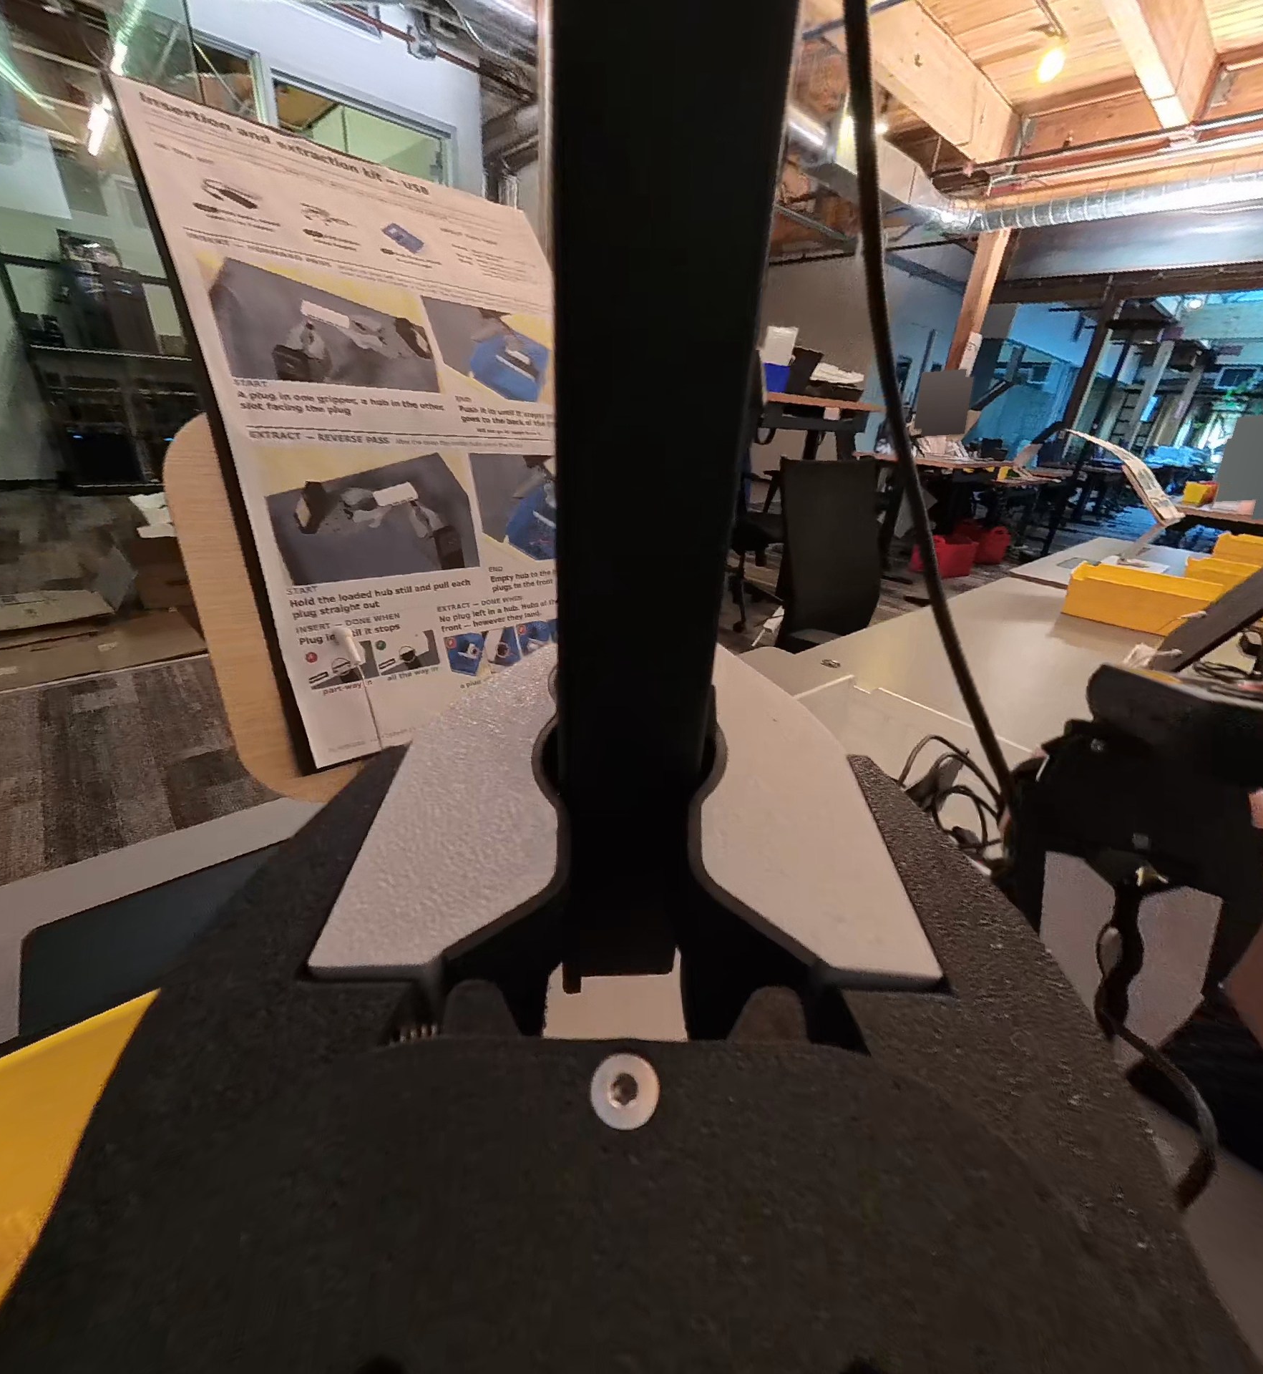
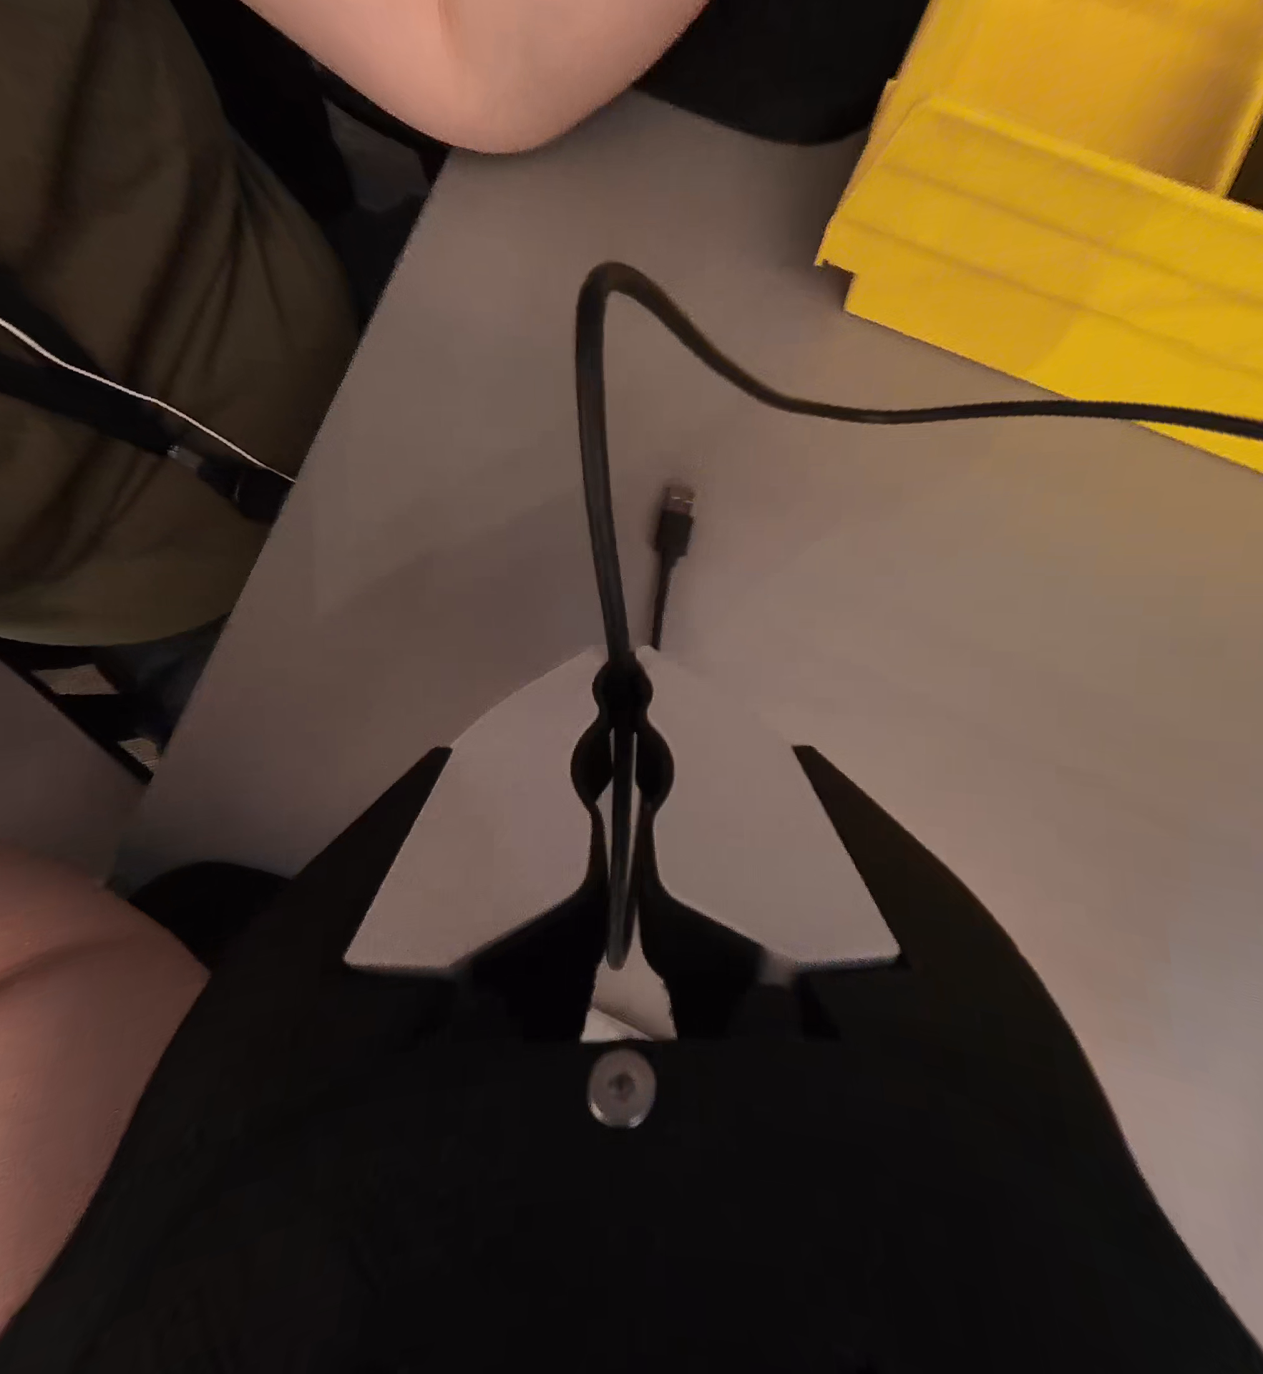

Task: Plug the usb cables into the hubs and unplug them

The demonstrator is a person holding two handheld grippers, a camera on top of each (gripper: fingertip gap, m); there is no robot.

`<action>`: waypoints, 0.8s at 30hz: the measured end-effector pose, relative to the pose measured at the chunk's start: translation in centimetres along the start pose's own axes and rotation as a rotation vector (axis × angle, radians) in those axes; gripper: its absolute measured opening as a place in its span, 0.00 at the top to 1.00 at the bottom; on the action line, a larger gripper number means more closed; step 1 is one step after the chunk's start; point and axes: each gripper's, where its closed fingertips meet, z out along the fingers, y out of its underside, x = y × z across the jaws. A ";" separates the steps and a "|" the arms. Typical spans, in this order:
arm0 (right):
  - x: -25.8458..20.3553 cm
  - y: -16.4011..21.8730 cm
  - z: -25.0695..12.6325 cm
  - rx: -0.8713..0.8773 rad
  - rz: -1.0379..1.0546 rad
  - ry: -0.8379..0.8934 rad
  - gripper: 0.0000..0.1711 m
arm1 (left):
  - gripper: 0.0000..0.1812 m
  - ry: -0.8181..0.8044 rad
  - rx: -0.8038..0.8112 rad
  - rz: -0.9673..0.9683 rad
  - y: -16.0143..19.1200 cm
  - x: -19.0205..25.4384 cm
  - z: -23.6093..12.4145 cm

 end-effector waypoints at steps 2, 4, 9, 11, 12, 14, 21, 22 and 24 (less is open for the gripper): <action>1.0 -0.2 -0.8 0.006 -0.019 0.078 1.00 | 0.84 0.032 -0.021 0.006 0.3 0.6 0.2; 1.7 -1.2 -2.7 0.082 -0.011 0.152 1.00 | 0.84 0.081 -0.063 0.002 0.9 1.5 0.5; 5.3 -2.8 -10.2 0.285 0.075 0.527 1.00 | 0.85 0.122 -0.144 0.024 2.7 3.3 2.1; 6.7 -2.2 -13.8 0.315 0.085 0.724 1.00 | 0.85 0.078 -0.168 0.065 3.3 3.3 2.7; 7.3 -1.6 -15.7 0.323 0.093 0.825 1.00 | 0.84 0.050 -0.170 0.089 3.4 3.2 2.8; 7.9 -0.7 -19.6 0.380 0.122 0.996 1.00 | 0.84 0.013 -0.158 0.110 3.2 3.2 3.0; 10.4 8.3 -30.6 0.440 0.251 1.554 0.99 | 0.84 0.057 -0.037 0.049 1.9 5.7 3.7; 11.0 10.0 -30.7 0.422 0.302 1.553 0.99 | 0.84 0.056 -0.041 0.055 2.1 6.0 4.0; 12.4 13.6 -30.5 0.315 0.372 1.571 0.99 | 0.84 0.067 -0.080 0.077 3.2 6.7 4.8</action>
